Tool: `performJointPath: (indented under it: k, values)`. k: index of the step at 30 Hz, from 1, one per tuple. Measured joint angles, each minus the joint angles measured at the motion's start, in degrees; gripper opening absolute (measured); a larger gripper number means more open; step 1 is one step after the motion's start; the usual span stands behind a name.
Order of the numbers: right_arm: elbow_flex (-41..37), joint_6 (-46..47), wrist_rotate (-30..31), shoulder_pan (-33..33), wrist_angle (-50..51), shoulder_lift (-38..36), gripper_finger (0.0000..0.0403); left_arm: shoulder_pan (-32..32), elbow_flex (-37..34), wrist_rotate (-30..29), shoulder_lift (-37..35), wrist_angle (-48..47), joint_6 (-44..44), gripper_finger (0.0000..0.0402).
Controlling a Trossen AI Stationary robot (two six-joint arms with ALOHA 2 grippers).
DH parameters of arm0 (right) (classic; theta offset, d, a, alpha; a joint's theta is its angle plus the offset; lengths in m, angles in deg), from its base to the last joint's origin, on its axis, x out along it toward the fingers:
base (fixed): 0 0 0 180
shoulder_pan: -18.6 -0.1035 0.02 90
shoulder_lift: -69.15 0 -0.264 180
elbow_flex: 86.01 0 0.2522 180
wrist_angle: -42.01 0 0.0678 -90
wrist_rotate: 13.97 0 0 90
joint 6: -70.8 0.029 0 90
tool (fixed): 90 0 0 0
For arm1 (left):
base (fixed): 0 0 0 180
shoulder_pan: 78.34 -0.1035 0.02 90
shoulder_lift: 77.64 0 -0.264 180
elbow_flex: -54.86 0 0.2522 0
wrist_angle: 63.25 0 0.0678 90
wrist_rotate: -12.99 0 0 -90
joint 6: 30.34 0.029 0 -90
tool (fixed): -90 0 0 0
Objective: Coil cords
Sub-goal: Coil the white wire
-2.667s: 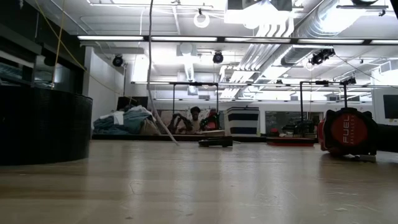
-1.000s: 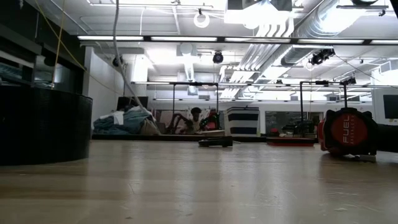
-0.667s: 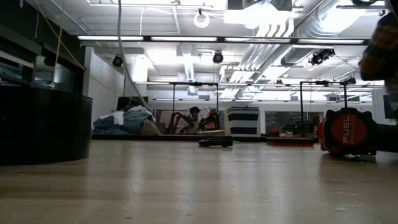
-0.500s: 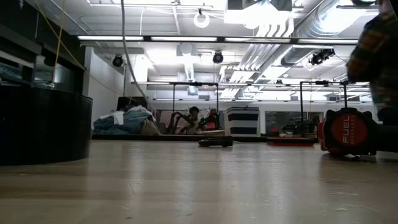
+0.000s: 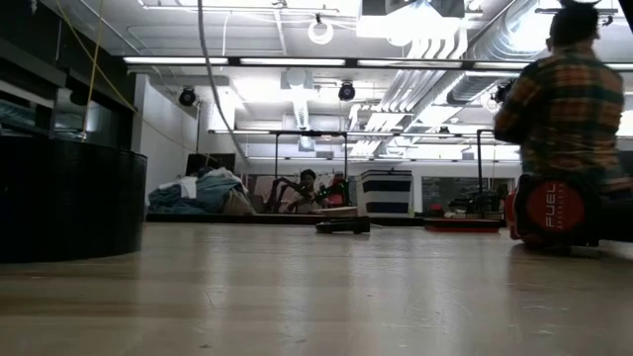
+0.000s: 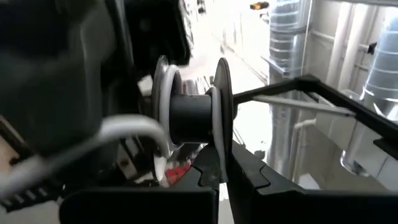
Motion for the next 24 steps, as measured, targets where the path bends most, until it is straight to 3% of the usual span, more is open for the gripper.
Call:
performJointPath:
  k: [13,24]
  values:
    - [0.0,-0.3,-0.4,3.6,1.6,0.0,0.0,2.0,0.1,-1.6,-5.2,-15.2,7.2,0.0001]
    - [0.0,0.6,-4.6,6.7,4.9,-0.2,0.0,1.9,0.0,-13.1,-9.9,-36.3,18.3,0.0001]
